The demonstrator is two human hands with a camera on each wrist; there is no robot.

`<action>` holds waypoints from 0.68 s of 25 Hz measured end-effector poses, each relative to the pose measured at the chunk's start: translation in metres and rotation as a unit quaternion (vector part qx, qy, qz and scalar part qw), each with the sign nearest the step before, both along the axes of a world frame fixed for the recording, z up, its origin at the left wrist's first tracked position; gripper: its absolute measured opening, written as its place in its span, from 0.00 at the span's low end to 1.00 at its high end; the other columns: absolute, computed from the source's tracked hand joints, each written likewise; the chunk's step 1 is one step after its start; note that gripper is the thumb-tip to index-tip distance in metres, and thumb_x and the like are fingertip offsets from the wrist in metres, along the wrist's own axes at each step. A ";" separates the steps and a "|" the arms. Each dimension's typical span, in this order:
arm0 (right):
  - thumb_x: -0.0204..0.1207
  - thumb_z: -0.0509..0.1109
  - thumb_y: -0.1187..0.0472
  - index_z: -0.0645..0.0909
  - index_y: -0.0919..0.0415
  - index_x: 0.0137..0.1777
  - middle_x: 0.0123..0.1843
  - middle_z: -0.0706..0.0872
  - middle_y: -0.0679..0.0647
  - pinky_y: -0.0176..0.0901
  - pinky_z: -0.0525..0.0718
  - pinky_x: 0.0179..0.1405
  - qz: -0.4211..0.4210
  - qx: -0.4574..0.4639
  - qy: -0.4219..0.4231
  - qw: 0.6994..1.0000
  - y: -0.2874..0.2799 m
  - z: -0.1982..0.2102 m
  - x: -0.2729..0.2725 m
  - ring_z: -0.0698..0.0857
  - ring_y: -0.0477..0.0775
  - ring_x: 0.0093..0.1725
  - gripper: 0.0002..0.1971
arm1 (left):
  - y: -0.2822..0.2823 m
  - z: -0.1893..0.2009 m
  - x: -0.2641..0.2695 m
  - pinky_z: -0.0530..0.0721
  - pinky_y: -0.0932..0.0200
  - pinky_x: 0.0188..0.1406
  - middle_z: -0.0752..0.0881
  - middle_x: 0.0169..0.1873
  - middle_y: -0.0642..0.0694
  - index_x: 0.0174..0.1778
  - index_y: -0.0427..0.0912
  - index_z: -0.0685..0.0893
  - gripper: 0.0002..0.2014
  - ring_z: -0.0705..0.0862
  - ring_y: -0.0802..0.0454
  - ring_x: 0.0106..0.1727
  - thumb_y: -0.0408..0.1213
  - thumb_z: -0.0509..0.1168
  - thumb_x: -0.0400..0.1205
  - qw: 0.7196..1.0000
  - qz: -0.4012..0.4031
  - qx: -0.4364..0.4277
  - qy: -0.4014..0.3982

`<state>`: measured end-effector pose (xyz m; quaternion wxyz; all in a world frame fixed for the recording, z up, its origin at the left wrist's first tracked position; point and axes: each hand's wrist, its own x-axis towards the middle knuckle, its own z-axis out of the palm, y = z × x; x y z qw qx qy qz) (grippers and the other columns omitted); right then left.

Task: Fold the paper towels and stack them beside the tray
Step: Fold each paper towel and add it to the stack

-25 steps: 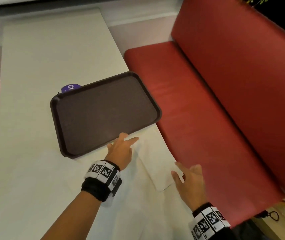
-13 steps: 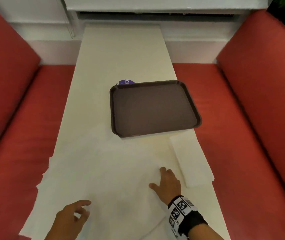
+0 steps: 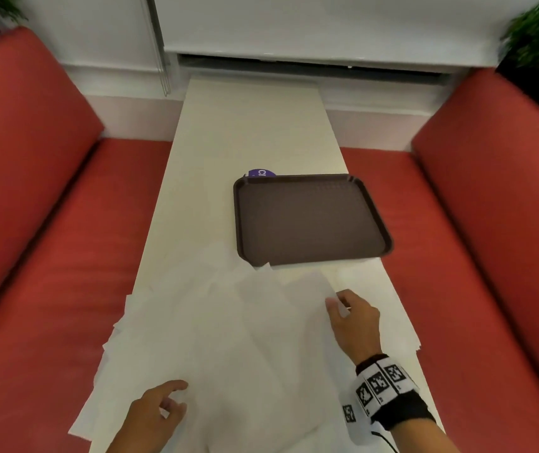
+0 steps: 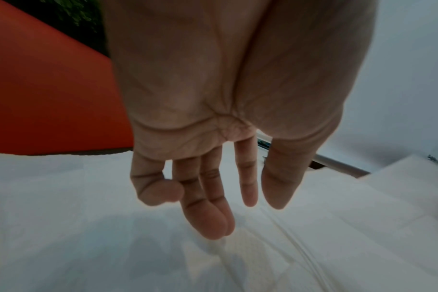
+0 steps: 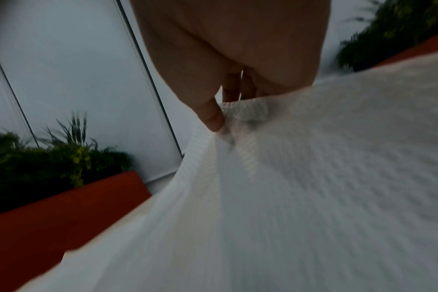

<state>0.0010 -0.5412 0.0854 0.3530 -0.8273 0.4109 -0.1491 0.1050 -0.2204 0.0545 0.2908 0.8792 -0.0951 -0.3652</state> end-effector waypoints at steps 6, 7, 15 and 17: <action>0.81 0.65 0.58 0.80 0.53 0.44 0.39 0.87 0.43 0.34 0.80 0.35 0.047 -0.070 -0.123 0.989 -0.033 0.102 0.002 0.84 0.44 0.38 0.05 | -0.030 0.020 0.009 0.78 0.74 0.39 0.86 0.39 0.51 0.48 0.61 0.81 0.12 0.83 0.58 0.32 0.39 0.71 0.75 0.997 -0.068 -0.038 0.001; 0.82 0.64 0.58 0.80 0.52 0.47 0.41 0.87 0.42 0.32 0.81 0.36 0.064 -0.072 -0.139 0.986 -0.035 0.116 0.001 0.85 0.42 0.41 0.04 | -0.040 0.027 0.012 0.79 0.74 0.38 0.86 0.40 0.50 0.48 0.62 0.81 0.12 0.84 0.60 0.32 0.41 0.73 0.74 0.995 -0.072 -0.076 -0.005; 0.78 0.65 0.48 0.79 0.57 0.63 0.62 0.87 0.55 0.51 0.86 0.60 0.163 0.204 -0.280 0.924 -0.037 0.160 -0.010 0.86 0.57 0.62 0.18 | -0.143 0.086 0.038 0.83 0.55 0.58 0.83 0.62 0.45 0.63 0.59 0.77 0.48 0.83 0.54 0.61 0.72 0.75 0.46 0.901 0.002 -0.380 0.207; 0.78 0.64 0.54 0.78 0.59 0.65 0.64 0.86 0.57 0.51 0.84 0.62 0.152 0.285 -0.299 0.898 -0.037 0.159 -0.014 0.85 0.59 0.64 0.18 | -0.161 0.097 0.038 0.85 0.47 0.55 0.85 0.58 0.41 0.62 0.52 0.81 0.45 0.86 0.46 0.58 0.68 0.78 0.48 0.857 -0.010 -0.419 0.300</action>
